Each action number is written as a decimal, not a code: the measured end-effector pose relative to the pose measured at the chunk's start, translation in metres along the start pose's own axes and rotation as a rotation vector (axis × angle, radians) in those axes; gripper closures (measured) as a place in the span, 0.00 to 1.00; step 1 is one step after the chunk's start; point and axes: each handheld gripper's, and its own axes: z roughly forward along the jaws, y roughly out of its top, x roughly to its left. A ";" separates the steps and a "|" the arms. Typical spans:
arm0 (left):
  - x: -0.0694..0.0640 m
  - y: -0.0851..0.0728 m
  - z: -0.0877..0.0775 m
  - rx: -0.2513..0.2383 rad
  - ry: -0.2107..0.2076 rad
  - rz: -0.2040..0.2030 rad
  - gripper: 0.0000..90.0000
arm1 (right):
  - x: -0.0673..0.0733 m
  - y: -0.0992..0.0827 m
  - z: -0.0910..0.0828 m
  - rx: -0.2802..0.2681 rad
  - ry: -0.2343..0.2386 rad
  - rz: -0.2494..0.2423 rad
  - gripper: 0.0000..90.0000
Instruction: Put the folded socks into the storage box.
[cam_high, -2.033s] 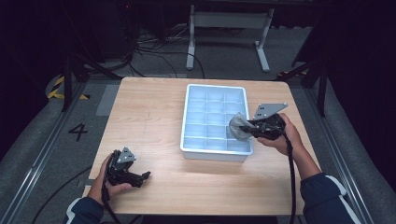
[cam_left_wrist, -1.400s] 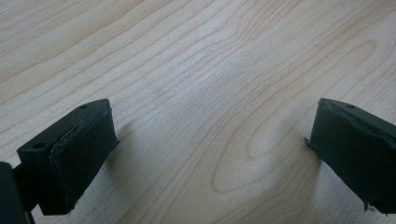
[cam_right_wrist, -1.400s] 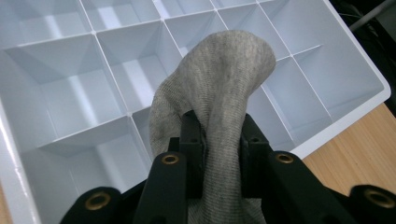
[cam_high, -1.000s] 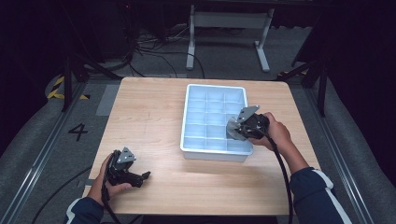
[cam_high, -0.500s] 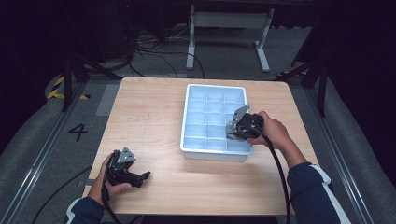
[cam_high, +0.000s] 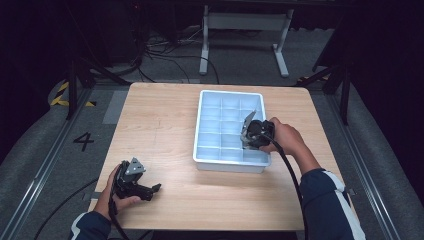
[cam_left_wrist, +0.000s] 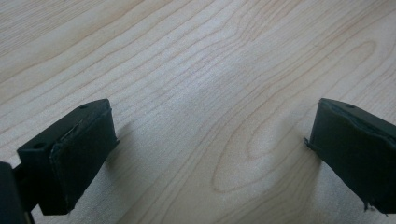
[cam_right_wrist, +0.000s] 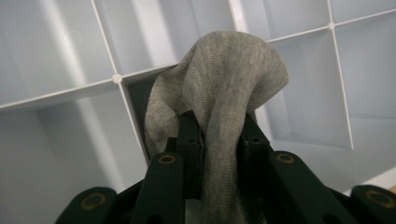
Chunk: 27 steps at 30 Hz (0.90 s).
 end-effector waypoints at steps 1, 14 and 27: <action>0.000 0.000 0.000 0.000 0.000 -0.001 0.01 | 0.000 0.000 0.000 0.004 0.004 0.000 0.84; 0.000 0.000 0.000 0.000 0.000 -0.001 0.01 | 0.000 0.008 0.018 0.107 0.032 -0.008 0.84; 0.000 0.000 0.000 0.002 0.001 -0.001 0.01 | -0.001 0.002 0.006 0.054 0.041 0.037 0.69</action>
